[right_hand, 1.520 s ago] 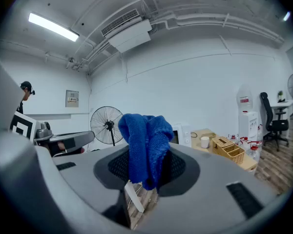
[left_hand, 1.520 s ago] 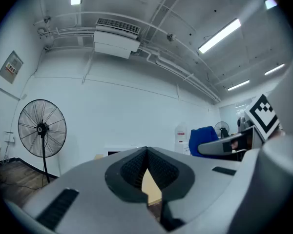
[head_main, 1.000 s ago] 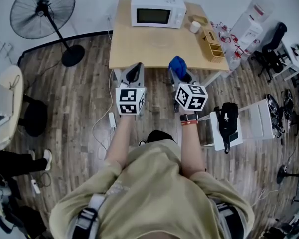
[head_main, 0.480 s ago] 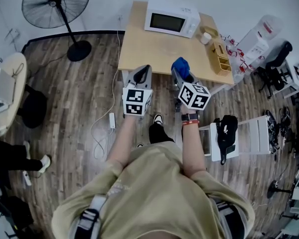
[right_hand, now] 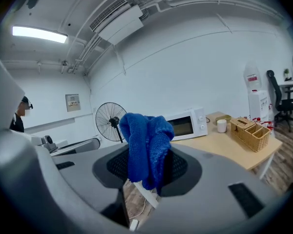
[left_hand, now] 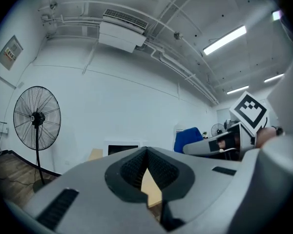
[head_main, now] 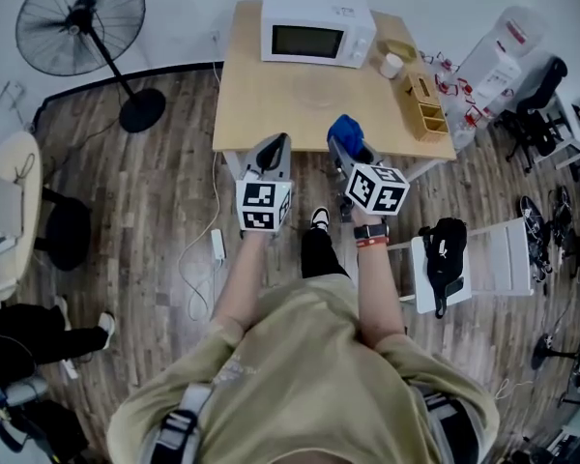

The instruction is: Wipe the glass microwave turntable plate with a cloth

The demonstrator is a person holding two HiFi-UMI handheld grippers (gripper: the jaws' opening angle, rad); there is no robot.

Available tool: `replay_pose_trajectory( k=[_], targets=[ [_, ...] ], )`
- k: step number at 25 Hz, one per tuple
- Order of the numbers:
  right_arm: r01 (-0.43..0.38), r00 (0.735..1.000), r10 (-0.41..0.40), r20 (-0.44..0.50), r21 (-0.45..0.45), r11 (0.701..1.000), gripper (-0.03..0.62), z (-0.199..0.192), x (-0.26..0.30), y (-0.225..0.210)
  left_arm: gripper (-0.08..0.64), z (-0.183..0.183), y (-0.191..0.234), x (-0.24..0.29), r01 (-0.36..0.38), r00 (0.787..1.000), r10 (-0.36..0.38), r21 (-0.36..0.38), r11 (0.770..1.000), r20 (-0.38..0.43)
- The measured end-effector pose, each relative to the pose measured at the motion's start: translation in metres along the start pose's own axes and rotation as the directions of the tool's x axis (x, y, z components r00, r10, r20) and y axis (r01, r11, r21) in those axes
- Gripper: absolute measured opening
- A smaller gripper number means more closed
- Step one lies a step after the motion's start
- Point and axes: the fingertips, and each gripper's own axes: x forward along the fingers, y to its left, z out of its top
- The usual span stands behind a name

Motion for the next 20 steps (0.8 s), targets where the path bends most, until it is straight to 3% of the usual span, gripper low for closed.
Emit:
replay_pose_trajectory(
  k=[10, 20],
  targets=[
    [-0.03, 0.999, 0.032, -0.031, 0.072, 0.997, 0.161, 0.033, 0.104, -0.105, 0.012, -0.012, 0.012, 0.154, -0.018, 0.998, 0.02, 0.04, 0.999, -0.055],
    [-0.071, 0.993, 0.082, -0.088, 0.12, 0.99, 0.163, 0.069, 0.198, -0.176, 0.012, -0.012, 0.04, 0.277, -0.057, 0.991, 0.06, 0.029, 0.998, -0.12]
  ],
)
